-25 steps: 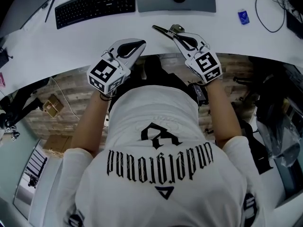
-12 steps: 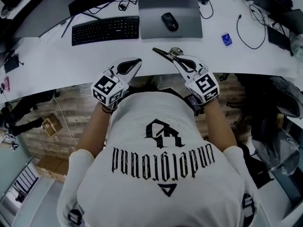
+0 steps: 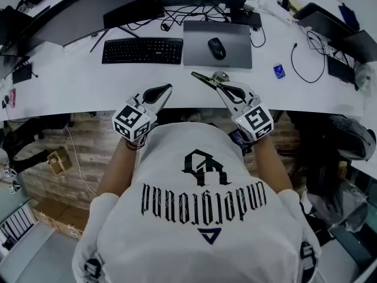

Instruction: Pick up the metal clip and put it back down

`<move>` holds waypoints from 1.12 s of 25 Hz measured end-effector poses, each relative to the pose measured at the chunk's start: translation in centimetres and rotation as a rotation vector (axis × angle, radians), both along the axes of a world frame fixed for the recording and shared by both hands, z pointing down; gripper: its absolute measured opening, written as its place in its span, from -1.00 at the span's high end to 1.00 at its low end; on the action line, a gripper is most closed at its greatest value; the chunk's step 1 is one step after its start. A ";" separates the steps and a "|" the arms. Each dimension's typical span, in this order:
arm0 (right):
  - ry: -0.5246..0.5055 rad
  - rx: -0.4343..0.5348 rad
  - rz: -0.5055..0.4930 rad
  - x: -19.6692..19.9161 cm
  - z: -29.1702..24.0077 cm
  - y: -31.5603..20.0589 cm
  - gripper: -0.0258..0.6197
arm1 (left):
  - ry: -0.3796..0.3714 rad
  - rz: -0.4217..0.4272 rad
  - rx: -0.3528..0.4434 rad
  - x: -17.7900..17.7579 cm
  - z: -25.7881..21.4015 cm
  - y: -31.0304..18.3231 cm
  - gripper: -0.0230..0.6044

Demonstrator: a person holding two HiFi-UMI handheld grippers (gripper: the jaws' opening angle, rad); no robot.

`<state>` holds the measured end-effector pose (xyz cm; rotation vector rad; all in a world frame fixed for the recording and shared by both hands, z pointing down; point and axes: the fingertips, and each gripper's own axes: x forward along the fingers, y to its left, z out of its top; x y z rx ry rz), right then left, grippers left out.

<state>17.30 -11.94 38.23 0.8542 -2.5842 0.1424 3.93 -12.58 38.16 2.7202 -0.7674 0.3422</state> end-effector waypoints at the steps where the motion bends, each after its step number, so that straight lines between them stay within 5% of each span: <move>1: 0.001 0.004 -0.005 -0.3 -0.2 0.0 0.85 | 0.004 -0.003 0.003 -0.2 -0.1 0.0 0.88; 28: 0.034 -0.118 -0.147 -6.2 4.2 -2.8 0.85 | -0.014 -0.020 -0.058 -2.6 3.6 -2.7 0.88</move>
